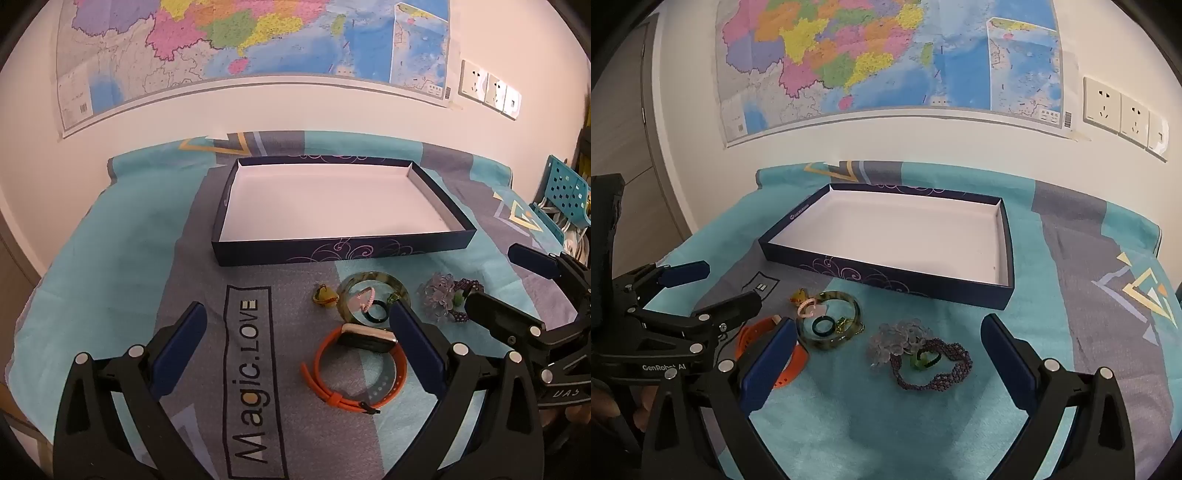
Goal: Organize jewelry
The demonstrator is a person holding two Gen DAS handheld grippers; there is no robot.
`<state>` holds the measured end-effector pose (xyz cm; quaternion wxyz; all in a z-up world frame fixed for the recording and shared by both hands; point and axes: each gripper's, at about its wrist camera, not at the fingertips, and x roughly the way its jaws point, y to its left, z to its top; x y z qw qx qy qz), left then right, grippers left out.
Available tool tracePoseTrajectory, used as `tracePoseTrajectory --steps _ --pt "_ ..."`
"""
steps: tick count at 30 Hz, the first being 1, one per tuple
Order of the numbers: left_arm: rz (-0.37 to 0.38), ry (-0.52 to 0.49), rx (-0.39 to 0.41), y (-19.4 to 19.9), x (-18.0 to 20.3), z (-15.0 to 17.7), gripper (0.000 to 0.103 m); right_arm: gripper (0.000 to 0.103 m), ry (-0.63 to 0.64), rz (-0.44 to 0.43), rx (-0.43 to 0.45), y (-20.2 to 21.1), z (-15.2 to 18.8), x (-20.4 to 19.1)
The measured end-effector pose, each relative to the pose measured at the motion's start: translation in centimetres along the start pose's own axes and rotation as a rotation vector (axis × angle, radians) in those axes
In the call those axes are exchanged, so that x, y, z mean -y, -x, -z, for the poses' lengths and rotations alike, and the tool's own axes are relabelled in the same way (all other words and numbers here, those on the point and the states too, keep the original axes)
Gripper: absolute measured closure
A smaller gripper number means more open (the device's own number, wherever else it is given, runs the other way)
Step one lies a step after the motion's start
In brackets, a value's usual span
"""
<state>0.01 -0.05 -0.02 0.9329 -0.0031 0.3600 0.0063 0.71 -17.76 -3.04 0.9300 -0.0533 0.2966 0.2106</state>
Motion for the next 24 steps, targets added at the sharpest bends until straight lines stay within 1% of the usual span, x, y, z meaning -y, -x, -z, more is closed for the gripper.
tracePoseTrajectory --steps 1,10,11,13,15,24 --pt "0.0 -0.001 0.0 -0.01 0.01 0.0 0.006 0.007 -0.007 -0.006 -0.015 -0.09 -0.03 0.07" --pt "-0.002 0.002 -0.003 -0.31 0.49 -0.03 0.006 0.007 -0.019 -0.004 -0.017 -0.73 0.01 0.33" --pt "-0.002 0.002 -0.003 -0.35 0.57 -0.05 0.006 0.007 -0.011 0.001 -0.011 -0.26 0.03 -0.46" --pt "-0.002 0.002 -0.004 -0.4 0.7 -0.06 0.006 0.007 -0.012 -0.001 -0.014 -0.33 0.02 -0.36" --pt "0.006 0.003 -0.001 -0.29 0.05 0.31 0.006 0.007 -0.011 -0.008 -0.015 -0.51 -0.04 0.18" --pt "0.005 0.002 -0.007 -0.6 -0.04 0.37 0.006 0.007 -0.01 -0.01 -0.028 -0.69 -0.12 0.42"
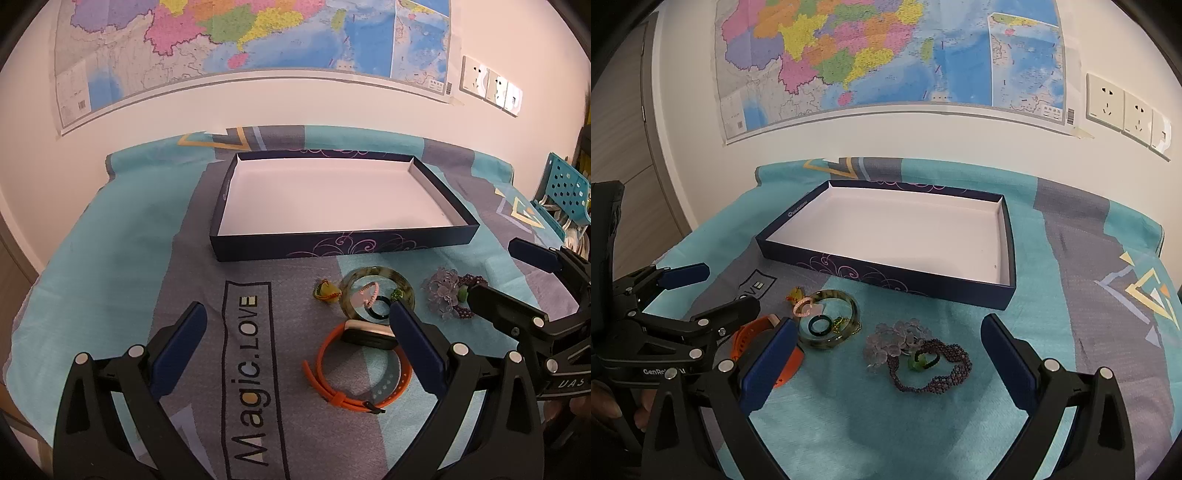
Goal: Organize jewelry
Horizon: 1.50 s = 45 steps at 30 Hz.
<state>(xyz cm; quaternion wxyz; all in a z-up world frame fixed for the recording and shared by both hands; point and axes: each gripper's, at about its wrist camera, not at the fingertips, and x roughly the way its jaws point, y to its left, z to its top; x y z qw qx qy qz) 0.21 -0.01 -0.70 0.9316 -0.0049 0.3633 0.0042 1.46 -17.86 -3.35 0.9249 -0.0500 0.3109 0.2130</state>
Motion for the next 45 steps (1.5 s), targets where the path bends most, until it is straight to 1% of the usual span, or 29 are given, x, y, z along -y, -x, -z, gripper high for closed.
tracePoseTrajectory --steps 45 --pt "0.002 -0.008 -0.003 -0.2 0.21 0.11 0.006 0.007 -0.01 -0.007 -0.006 -0.46 -0.28 0.23"
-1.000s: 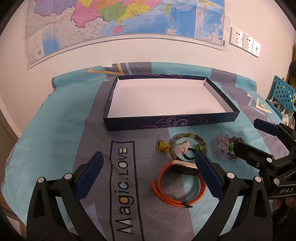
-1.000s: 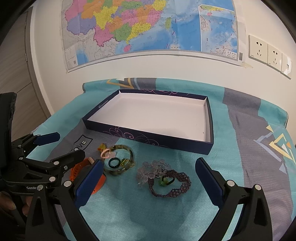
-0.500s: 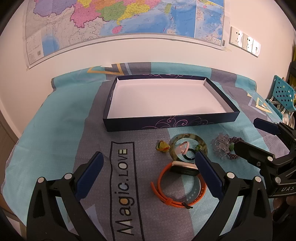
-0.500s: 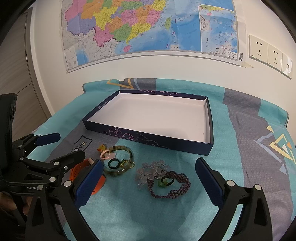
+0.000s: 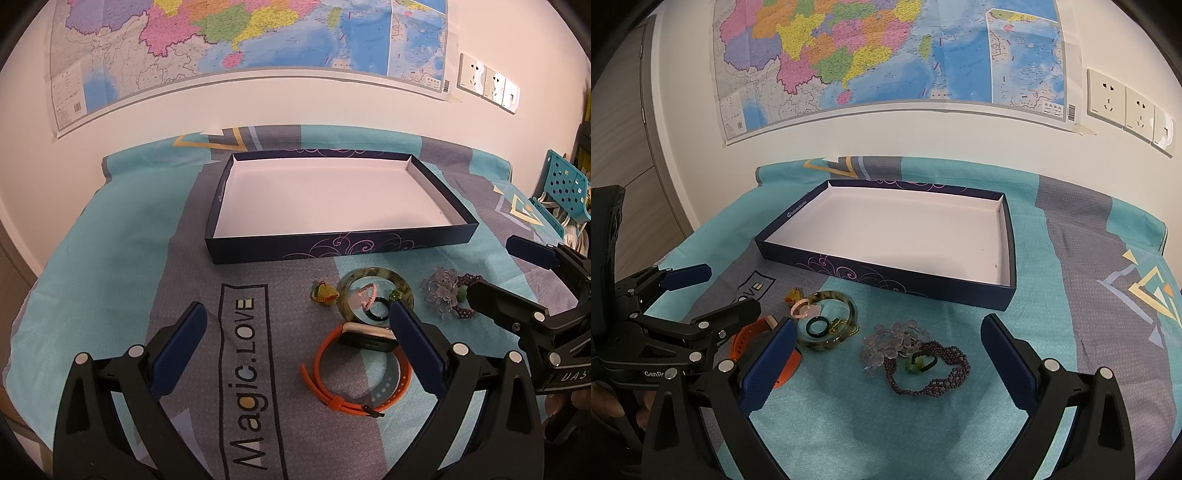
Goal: Organize jewelry
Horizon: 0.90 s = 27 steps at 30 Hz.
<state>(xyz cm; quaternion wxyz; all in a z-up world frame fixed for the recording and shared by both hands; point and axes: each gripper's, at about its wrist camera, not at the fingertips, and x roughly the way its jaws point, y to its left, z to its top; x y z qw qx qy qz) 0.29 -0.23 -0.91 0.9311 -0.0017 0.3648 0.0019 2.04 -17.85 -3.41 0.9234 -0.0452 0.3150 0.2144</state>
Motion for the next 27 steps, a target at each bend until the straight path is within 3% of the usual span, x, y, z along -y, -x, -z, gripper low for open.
tracePoseTrajectory --steps 27 --pt "0.019 -0.012 -0.002 -0.33 0.16 0.05 0.006 0.007 0.01 -0.022 -0.011 -0.34 -0.25 -0.05"
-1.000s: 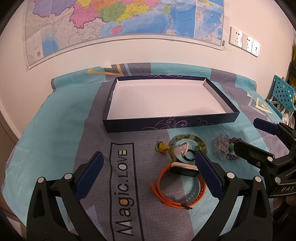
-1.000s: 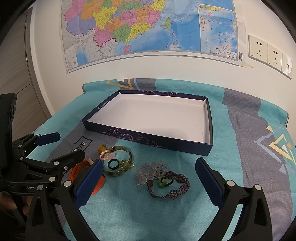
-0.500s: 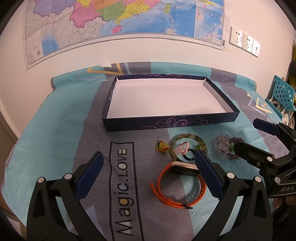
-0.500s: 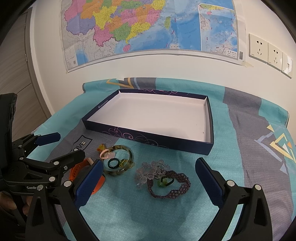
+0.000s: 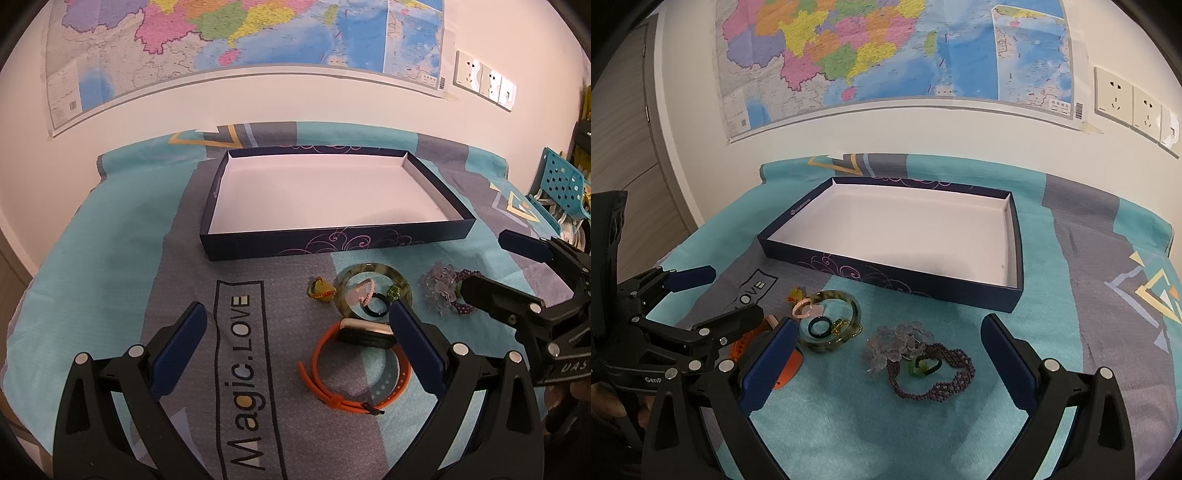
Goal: Organize jewelry
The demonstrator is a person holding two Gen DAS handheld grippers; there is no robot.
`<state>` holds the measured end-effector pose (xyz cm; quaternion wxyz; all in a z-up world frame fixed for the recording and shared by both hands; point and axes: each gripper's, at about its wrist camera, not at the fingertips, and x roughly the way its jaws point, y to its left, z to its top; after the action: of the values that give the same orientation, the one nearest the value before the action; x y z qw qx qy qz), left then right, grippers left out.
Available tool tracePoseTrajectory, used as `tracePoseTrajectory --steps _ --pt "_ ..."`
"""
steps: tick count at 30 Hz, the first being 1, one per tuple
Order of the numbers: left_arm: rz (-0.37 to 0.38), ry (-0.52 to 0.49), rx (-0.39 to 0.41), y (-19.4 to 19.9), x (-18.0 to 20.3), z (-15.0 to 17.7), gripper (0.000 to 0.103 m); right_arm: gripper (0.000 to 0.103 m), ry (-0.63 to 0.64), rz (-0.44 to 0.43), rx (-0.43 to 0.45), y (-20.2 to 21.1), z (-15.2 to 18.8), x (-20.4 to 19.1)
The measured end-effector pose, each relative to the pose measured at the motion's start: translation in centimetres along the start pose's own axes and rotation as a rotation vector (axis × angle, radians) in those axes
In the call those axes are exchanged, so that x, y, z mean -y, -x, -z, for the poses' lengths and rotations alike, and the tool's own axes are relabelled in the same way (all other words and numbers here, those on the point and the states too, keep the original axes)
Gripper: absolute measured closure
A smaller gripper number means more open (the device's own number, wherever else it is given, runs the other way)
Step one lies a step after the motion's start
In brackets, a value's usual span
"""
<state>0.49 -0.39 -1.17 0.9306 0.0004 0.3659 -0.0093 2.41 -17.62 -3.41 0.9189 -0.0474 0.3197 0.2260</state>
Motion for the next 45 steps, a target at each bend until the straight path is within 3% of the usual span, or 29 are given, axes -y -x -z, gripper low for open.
tracePoseTrajectory --steps 3,7,17,21,30,36,38,39,43,45 --pt "0.01 -0.003 -0.004 -0.1 -0.4 0.2 0.006 0.01 0.01 -0.018 -0.012 -0.5 -0.2 0.0" --pt "0.029 -0.007 -0.016 -0.2 -0.9 0.6 0.006 0.031 0.016 -0.049 -0.051 -1.6 -0.4 0.0" --pt "0.126 -0.056 -0.062 -0.8 -1.0 1.6 0.029 0.066 0.085 -0.113 -0.138 -4.6 -1.5 -0.7" --pt "0.146 -0.076 -0.084 -1.3 -0.6 2.0 0.032 0.081 0.089 -0.134 -0.193 -6.7 -2.2 -0.3" --pt "0.195 -0.079 -0.123 -2.1 -0.8 2.3 0.049 0.082 0.143 -0.199 -0.255 -8.1 -3.2 -1.1" --pt "0.211 -0.094 -0.133 -2.4 -0.7 2.3 0.058 0.085 0.216 -0.176 -0.294 -9.2 -3.1 -2.1" --pt "0.21 -0.097 -0.136 -2.4 -0.7 2.3 0.062 0.096 0.227 -0.182 -0.298 -9.3 -3.2 -2.2" --pt "0.207 -0.1 -0.136 -2.5 -0.7 2.3 0.063 0.097 0.229 -0.183 -0.296 -9.3 -3.2 -2.2" --pt "0.219 -0.109 -0.141 -2.4 -0.8 2.3 0.083 0.097 0.219 -0.2 -0.282 -8.8 -3.1 -2.1" --pt "0.218 -0.113 -0.139 -2.3 -0.8 2.3 0.087 0.097 0.209 -0.207 -0.268 -8.3 -3.2 -2.0"
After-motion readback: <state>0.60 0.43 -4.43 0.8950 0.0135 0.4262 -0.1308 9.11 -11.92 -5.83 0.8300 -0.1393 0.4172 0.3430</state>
